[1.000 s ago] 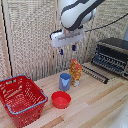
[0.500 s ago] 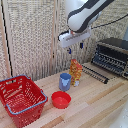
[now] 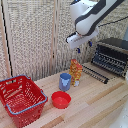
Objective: Kindly position your hand close to the oven tray's handle. Softly yet firmly grasp the handle using your hand. Slowly and with caution, draw the tray out until it is fully stretched out.
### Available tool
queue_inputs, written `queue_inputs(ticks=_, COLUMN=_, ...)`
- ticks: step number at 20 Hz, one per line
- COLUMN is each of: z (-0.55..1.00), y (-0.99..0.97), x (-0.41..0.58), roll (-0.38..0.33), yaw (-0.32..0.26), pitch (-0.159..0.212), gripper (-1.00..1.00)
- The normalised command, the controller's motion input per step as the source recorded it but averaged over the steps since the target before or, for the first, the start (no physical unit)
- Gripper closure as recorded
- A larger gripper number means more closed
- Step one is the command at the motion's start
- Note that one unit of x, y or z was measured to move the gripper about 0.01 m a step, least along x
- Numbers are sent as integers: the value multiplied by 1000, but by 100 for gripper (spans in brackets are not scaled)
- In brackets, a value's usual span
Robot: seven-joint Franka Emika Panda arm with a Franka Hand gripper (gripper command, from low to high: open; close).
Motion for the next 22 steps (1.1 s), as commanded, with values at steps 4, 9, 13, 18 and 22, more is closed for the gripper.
queue_inputs(ticks=4, z=-18, y=-396, x=-106, roll=-359, yaw=70, pitch=23, gripper=-100)
queue_inputs(ticks=9, z=-6, y=-465, x=-73, roll=-155, yaw=137, pitch=1, gripper=-100)
queue_inputs(ticks=13, z=-56, y=-498, x=0, roll=-3, yaw=217, pitch=54, gripper=-100)
queue_inputs(ticks=18, z=-170, y=-451, x=0, roll=-13, yaw=261, pitch=113, gripper=-100)
queue_inputs(ticks=22, z=-219, y=-371, x=1, roll=-67, yaw=243, pitch=139, gripper=-100)
